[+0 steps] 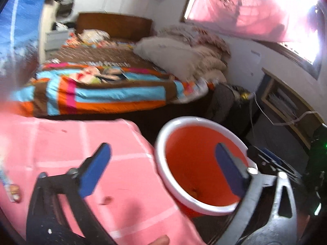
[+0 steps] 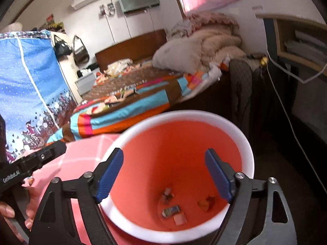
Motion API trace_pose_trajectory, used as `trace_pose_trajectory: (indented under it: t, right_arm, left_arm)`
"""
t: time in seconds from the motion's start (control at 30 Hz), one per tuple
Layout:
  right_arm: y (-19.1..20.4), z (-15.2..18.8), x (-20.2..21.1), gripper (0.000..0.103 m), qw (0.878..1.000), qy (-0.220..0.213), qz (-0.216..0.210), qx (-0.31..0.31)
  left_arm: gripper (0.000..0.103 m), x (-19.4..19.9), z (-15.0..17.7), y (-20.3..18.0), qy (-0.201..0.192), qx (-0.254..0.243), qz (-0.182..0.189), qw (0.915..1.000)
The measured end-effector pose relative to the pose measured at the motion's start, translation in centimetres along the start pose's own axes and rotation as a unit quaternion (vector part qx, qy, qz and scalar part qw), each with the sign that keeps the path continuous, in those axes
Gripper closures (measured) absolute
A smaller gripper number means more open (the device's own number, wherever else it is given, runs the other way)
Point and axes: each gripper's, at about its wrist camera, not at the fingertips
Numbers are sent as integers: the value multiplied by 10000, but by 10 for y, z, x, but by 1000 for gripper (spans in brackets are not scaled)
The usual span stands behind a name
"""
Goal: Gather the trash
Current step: 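Return both open tools to the trash on the bedspread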
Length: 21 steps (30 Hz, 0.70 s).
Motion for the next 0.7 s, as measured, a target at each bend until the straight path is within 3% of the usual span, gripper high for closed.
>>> trace_pose_trajectory:
  t: [0.13, 0.37, 0.53, 0.7]
  right_arm:
    - [22, -6, 7, 0, 9992, -309, -181, 164]
    - [75, -8, 24, 0, 9898, -1164, -620, 546]
    - [117, -5, 34, 0, 9765, -1670, -1125, 765]
    - [162, 1, 32, 0, 9652, -1831, -1462, 1163]
  left_arm:
    - [0, 29, -3, 21, -603, 123, -451, 9971]
    - [0, 83, 2, 62, -1487, 198, -1138, 9821]
    - [0, 126, 10, 97, -2003, 207, -1708, 9645]
    - [0, 159, 18, 127, -2326, 250, -2138, 9484]
Point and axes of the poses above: each gripper's, at about its wrist camera, not at the fingertips, and x roughly against the way its jaws point, y to its left, z to its underside, and after that the axes turned 9 degrees about -z, right-handed
